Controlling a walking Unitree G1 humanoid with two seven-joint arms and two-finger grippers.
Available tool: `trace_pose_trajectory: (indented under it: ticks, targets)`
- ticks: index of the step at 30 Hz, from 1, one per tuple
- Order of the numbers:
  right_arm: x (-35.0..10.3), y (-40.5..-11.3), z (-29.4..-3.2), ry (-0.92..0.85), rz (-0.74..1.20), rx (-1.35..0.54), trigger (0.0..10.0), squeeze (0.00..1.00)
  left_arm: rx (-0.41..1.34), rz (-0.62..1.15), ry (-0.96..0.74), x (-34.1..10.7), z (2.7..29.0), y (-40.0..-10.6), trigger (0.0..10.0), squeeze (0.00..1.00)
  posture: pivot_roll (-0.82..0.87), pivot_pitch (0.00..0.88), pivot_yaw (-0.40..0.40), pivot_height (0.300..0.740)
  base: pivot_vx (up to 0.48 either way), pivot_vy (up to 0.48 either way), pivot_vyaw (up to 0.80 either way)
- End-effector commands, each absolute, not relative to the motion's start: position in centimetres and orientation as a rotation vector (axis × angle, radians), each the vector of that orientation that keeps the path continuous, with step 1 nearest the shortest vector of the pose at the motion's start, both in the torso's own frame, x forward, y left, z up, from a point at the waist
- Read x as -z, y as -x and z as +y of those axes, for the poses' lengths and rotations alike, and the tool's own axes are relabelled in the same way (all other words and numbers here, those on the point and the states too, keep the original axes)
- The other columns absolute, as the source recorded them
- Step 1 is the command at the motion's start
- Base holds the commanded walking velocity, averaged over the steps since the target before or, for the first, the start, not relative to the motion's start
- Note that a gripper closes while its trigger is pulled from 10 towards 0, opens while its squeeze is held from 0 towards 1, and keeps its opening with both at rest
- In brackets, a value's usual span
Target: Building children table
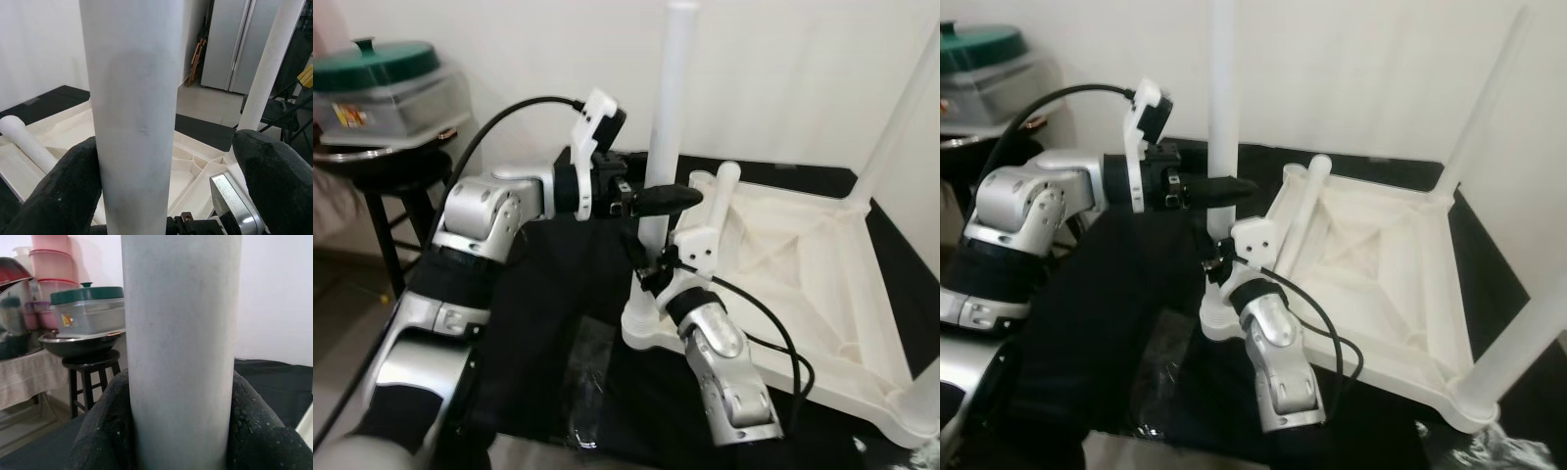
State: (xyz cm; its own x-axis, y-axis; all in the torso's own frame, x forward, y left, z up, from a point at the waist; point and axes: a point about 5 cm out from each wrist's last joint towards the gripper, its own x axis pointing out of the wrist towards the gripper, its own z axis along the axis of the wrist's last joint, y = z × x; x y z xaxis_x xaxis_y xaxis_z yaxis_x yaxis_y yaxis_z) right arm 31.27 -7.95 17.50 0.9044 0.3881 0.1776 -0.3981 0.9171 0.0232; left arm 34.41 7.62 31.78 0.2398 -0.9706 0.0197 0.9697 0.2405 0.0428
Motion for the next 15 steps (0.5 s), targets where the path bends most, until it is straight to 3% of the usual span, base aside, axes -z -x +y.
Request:
trace_pose_trajectory:
  ticks: [1, 9, 10, 11, 12, 15]
  targets:
    - [-12.5, -31.2, -9.2, -0.060, 0.085, -0.369, 0.0, 0.00, 1.352, -0.020, -0.029, -31.3, 7.7, -34.2, 10.0, 0.00, 0.04, 0.000, -0.018, 0.740, 0.000, 0.000, 0.00]
    - [-13.1, -31.6, -9.8, -0.044, 0.077, -0.330, 0.0, 0.00, 1.403, 0.008, -0.006, -30.3, 8.6, -33.1, 10.0, 0.00, 0.04, 0.000, -0.028, 0.740, 0.000, 0.000, 0.00]
    - [-13.4, -31.3, -9.6, -0.038, 0.080, -0.298, 0.8, 0.00, 1.423, 0.021, -0.006, -30.0, 8.9, -32.7, 10.0, 0.00, 0.04, 0.000, -0.028, 0.740, 0.000, 0.000, 0.00]
    - [-13.4, -31.3, -9.6, -0.038, 0.080, -0.298, 0.8, 0.00, 1.423, 0.021, -0.006, -30.0, 8.9, -32.7, 10.0, 0.00, 0.04, 0.000, -0.028, 0.740, 0.000, 0.000, 0.00]
    - [-13.7, -31.1, -9.6, -0.024, 0.084, -0.269, 10.0, 0.00, 1.446, 0.037, -0.003, -29.6, 9.6, -32.2, 10.0, 0.00, 0.04, 0.000, -0.028, 0.740, 0.000, 0.000, 0.00]
    - [-14.2, -30.9, -9.5, -0.004, 0.079, -0.263, 10.0, 0.00, 1.481, 0.062, 0.006, -29.1, 11.2, -31.3, 10.0, 0.00, 0.04, 0.000, -0.029, 0.740, 0.000, 0.000, 0.00]
